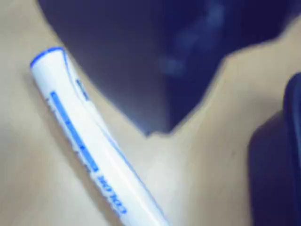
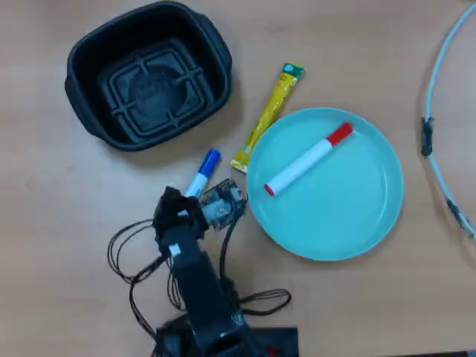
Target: Pick up the blue pen and put it in the black bowl
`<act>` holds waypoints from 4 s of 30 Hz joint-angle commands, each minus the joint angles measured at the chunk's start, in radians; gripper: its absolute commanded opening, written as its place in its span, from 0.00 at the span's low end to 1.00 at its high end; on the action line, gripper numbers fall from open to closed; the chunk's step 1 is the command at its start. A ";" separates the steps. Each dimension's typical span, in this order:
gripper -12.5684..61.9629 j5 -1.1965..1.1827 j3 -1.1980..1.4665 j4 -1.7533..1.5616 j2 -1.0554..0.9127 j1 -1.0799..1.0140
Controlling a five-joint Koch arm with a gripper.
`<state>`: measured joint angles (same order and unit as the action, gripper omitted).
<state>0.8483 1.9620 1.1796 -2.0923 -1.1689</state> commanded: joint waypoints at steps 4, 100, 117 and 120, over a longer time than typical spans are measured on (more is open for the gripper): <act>0.18 0.043 -0.044 -0.100 0.130 -0.049; 0.07 -0.555 0.063 -0.218 0.546 -0.003; 0.08 -1.186 0.072 -0.126 0.264 -0.031; 0.08 -1.195 0.063 -0.081 0.189 -0.040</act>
<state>-0.3313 2.0617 1.0554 -1.8224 -1.2026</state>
